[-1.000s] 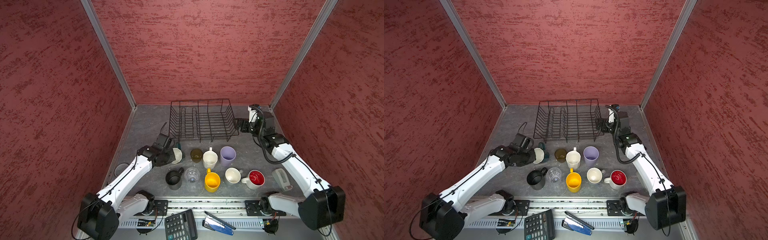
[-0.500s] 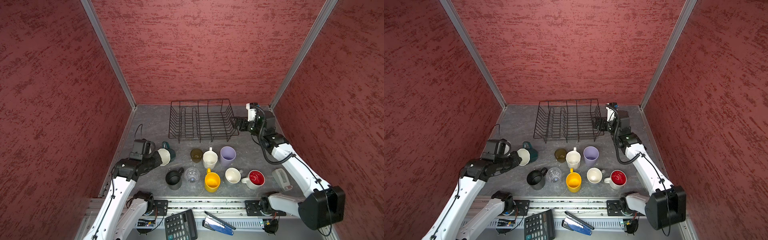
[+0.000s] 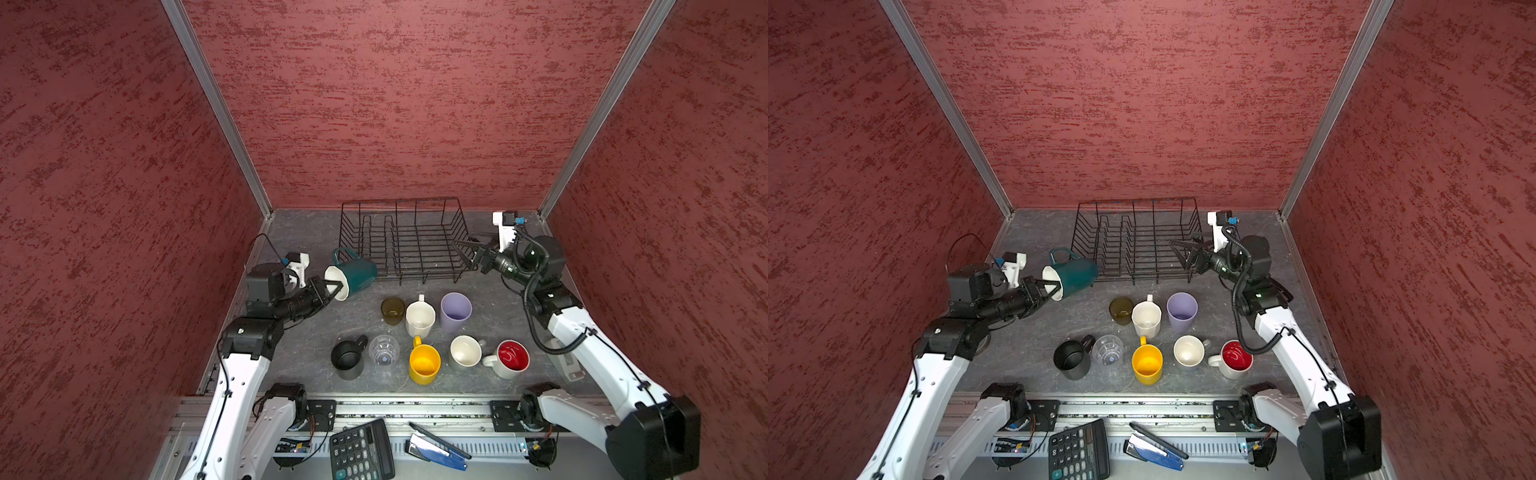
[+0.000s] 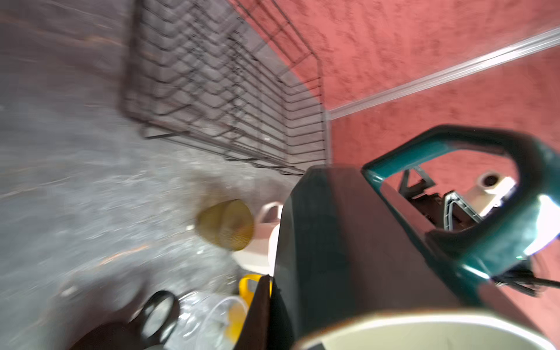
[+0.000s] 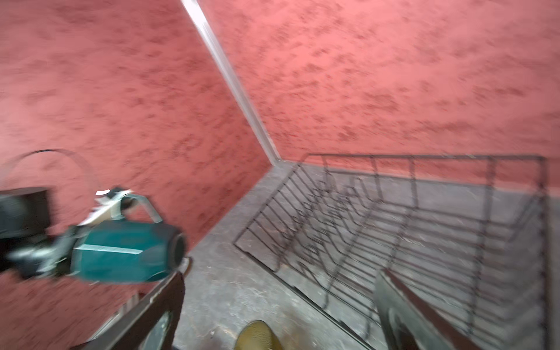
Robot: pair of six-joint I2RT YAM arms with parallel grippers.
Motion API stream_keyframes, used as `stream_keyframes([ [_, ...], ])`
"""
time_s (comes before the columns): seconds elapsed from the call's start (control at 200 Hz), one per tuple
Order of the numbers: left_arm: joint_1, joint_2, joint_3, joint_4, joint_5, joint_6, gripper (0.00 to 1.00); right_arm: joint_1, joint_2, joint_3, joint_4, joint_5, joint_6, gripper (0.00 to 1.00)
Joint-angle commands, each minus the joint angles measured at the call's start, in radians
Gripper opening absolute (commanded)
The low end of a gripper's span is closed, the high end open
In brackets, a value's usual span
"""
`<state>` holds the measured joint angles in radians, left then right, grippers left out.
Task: Load the cups into the dish rack
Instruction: 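Carry the green mug toward the right gripper, which grasps its body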
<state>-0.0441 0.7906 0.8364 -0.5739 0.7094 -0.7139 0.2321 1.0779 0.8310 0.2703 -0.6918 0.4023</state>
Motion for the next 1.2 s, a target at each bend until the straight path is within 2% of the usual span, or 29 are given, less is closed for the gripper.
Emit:
stream_keyframes([
  [0.0, -0.011, 0.029, -0.012, 0.416, 0.209, -0.139, 0.00, 0.007, -0.008, -0.039, 0.274, -0.173, 0.120, 0.98],
  [0.1, -0.047, 0.076, -0.014, 0.496, 0.229, -0.160, 0.00, 0.017, 0.029, -0.076, 0.447, -0.228, 0.235, 0.97],
  [0.276, -0.084, 0.155, -0.025, 0.607, 0.271, -0.198, 0.00, 0.082, 0.111, -0.060, 0.520, -0.254, 0.283, 0.97],
  [0.626, -0.131, 0.243, -0.021, 0.672, 0.310, -0.219, 0.00, 0.226, 0.222, 0.010, 0.488, -0.245, 0.198, 0.96],
  [1.197, -0.180, 0.335, -0.006, 0.733, 0.361, -0.260, 0.00, 0.332, 0.370, 0.126, 0.450, -0.216, 0.152, 0.97],
])
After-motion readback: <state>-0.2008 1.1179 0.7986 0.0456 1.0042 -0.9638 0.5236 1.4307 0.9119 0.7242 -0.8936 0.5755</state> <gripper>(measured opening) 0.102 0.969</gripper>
